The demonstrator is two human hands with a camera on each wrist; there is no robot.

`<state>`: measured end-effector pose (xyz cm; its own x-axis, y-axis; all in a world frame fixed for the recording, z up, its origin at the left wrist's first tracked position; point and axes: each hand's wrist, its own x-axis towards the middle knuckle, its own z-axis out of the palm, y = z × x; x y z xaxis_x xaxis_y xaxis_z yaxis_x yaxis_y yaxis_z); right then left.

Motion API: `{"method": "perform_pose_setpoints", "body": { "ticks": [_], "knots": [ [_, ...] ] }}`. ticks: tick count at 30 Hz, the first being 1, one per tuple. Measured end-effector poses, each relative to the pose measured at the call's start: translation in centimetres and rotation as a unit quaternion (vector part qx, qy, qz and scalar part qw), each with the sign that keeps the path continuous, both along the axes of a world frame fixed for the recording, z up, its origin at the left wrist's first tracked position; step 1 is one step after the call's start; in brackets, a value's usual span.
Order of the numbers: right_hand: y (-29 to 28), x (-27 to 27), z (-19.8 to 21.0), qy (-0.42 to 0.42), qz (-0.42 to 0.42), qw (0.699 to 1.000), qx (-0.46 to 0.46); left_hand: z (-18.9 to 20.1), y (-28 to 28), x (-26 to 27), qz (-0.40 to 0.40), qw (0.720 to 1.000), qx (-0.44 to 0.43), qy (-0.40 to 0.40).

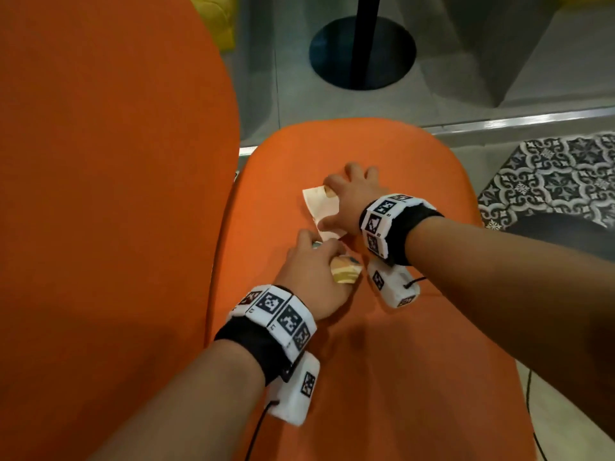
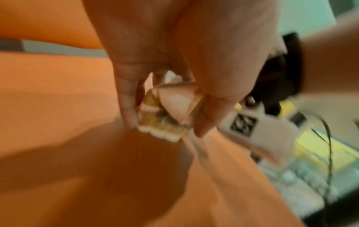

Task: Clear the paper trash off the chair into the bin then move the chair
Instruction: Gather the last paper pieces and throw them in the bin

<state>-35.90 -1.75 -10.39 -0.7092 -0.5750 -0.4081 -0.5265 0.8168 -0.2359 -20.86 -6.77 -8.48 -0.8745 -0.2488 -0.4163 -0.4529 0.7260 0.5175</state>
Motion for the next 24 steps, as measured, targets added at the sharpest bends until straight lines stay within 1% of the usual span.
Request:
{"method": "perform_pose_setpoints", "body": {
  "ticks": [3,5,7,9,11,15,17,19,22,24],
  "knots": [
    [0.1,0.3,-0.3,-0.027,-0.04,0.998,-0.033,0.6,-2.1,-0.5,0.016,1.0,0.017,-0.019],
    [1.0,0.6,-0.1,-0.068,-0.053,0.995,-0.054,1.0,-2.9,-0.4,0.042,0.999,0.014,-0.002],
    [2.4,1.0,0.2,-0.095,-0.061,0.989,-0.099,1.6,-3.1,-0.1,0.076,0.997,0.008,0.026],
    [4.7,1.7,0.8,-0.087,-0.084,0.981,-0.151,2.2,-2.7,0.1,0.093,0.994,0.005,0.049],
    [7.3,2.9,1.6,-0.077,-0.105,0.973,-0.189,3.1,-1.7,0.3,0.087,0.994,-0.002,0.065],
    [13.4,6.5,4.1,-0.043,-0.137,0.961,-0.238,5.5,1.7,2.1,0.061,0.99,-0.014,0.128],
    [16.7,9.0,5.2,-0.017,-0.146,0.957,-0.251,7.0,4.3,4.0,0.051,0.986,-0.021,0.156],
    [20.3,12.0,6.3,0.007,-0.156,0.951,-0.267,8.3,7.5,6.4,0.023,0.98,-0.026,0.194],
    [26.0,17.1,7.5,0.022,-0.175,0.94,-0.292,10.0,12.5,9.8,-0.015,0.969,0.02,0.247],
    [30.2,20.8,7.6,0.025,-0.2,0.926,-0.318,10.3,16.0,11.9,-0.034,0.959,0.038,0.279]
  ]
}}
